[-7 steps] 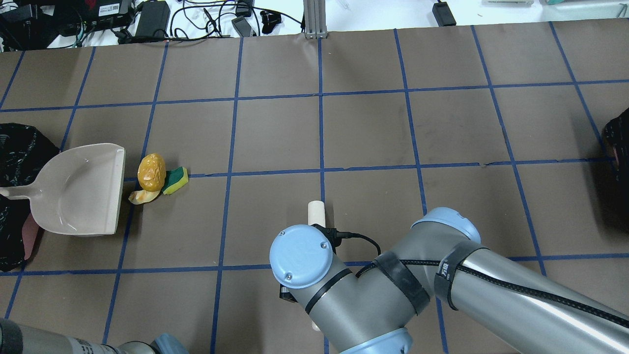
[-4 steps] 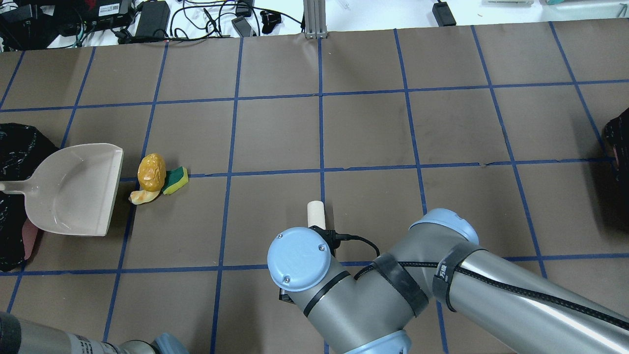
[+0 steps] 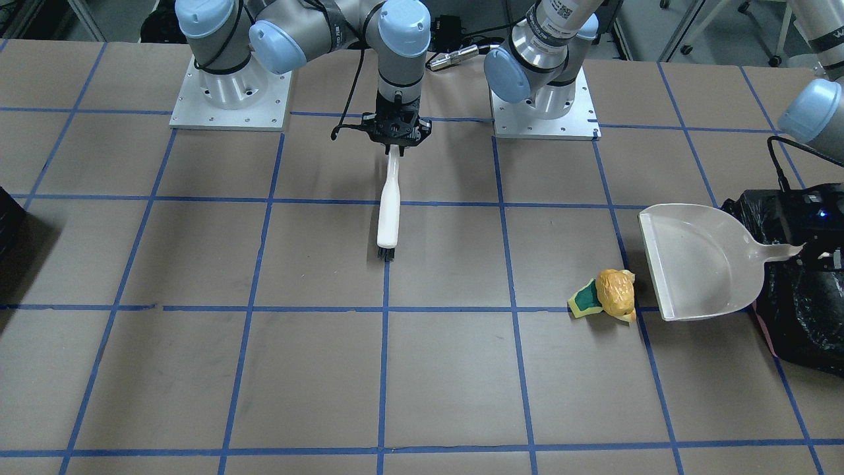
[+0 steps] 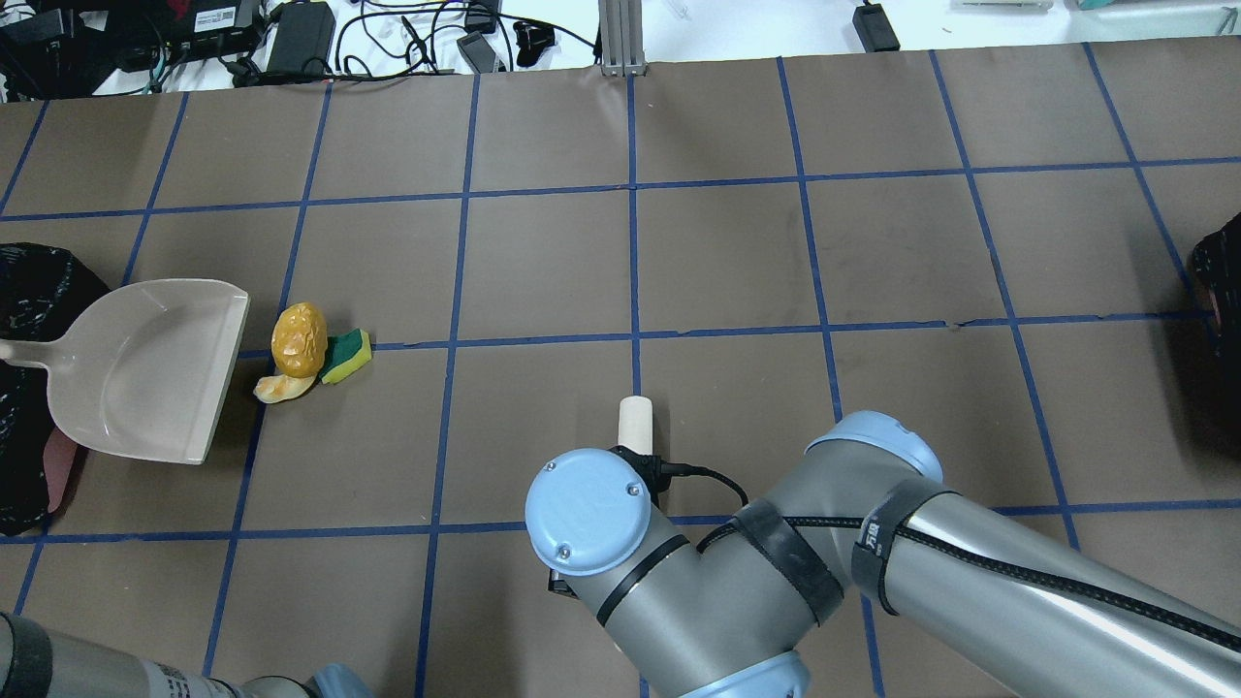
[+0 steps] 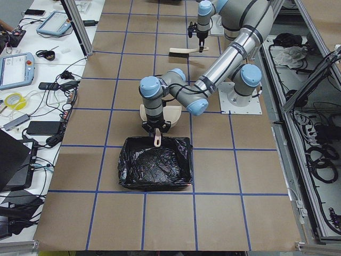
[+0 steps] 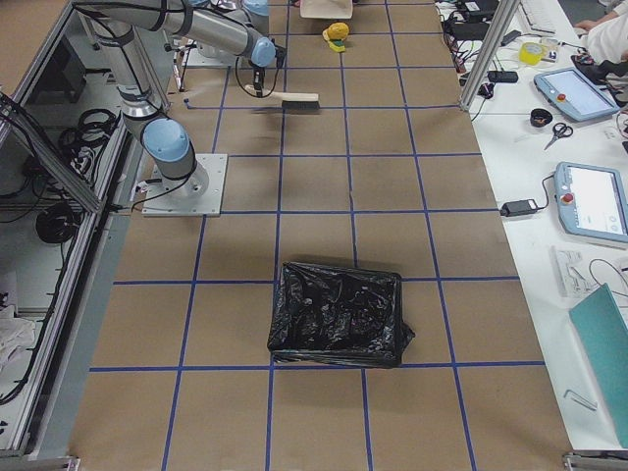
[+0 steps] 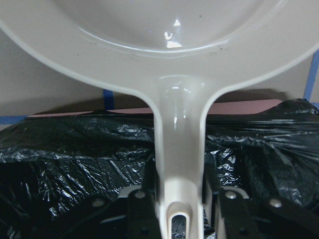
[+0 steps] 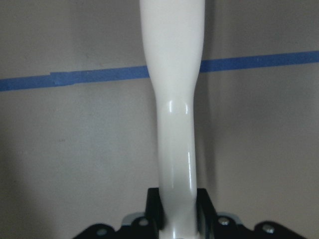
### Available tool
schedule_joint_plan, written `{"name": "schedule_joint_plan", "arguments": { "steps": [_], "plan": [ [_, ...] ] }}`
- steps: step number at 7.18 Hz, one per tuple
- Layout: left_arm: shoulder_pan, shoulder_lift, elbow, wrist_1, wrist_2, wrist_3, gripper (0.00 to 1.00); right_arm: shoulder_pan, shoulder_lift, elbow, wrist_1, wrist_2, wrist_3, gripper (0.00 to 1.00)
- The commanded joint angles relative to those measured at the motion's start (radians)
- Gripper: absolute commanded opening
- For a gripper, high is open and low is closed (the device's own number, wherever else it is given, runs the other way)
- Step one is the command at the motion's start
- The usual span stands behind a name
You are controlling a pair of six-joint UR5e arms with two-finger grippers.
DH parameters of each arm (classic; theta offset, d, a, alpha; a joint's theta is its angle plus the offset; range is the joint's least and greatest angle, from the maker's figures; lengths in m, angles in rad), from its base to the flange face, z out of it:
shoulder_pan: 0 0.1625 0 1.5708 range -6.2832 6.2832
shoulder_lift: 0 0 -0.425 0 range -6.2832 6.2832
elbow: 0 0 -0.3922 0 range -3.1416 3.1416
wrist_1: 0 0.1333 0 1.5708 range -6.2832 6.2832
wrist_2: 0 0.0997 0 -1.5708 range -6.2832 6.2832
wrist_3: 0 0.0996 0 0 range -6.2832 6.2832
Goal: Sweep and dump trash in nearest bin
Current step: 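Lower the dustpan beside the sponge and wrapper with the left gripper, then sweep the sponge and wrapper into the dustpan with the right gripper's brush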
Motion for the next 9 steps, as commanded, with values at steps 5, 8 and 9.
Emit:
{"name": "schedule_joint_plan", "arguments": {
  "steps": [5,8,9],
  "plan": [
    [-0.068,-0.002,-0.012,0.098,0.122,-0.070,0.00,0.000,0.179,-0.423,0.154,0.010,0.030,0.00],
    [-0.074,-0.020,-0.076,0.182,0.124,-0.073,0.00,0.040,0.306,-0.543,0.125,0.010,0.110,0.00],
    [-0.080,-0.022,-0.082,0.194,0.124,-0.073,0.00,0.049,0.348,-0.599,0.124,0.021,0.133,0.00]
  ]
}}
